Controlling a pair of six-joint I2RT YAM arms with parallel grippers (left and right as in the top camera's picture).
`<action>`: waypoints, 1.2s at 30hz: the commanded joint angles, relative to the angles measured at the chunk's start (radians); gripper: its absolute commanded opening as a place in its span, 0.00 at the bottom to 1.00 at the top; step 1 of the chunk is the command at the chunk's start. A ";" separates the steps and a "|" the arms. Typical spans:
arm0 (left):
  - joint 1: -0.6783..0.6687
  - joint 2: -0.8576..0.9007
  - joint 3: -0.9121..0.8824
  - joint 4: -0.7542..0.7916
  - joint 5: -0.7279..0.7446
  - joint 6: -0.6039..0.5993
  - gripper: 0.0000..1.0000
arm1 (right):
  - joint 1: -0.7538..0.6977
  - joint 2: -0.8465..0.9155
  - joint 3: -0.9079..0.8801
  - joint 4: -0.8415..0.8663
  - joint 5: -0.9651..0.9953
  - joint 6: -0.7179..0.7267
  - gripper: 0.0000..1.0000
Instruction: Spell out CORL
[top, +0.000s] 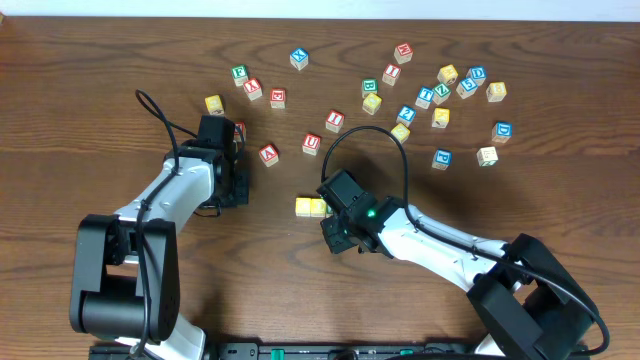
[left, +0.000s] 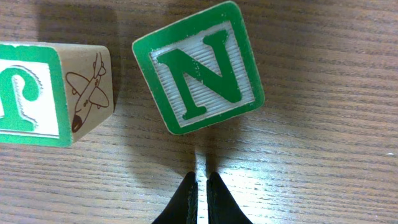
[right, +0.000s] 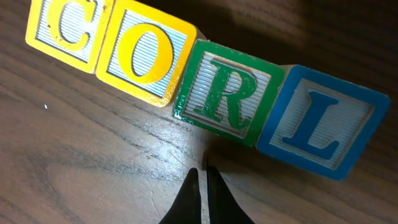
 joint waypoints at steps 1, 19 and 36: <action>0.004 0.004 0.012 -0.002 -0.006 0.014 0.07 | 0.011 -0.002 -0.003 0.008 0.013 0.012 0.01; 0.004 0.004 0.012 0.005 -0.006 0.022 0.07 | 0.011 -0.001 -0.003 0.037 0.053 0.004 0.01; 0.004 0.004 0.012 0.008 -0.009 0.022 0.07 | 0.011 -0.001 -0.003 0.051 0.092 -0.003 0.01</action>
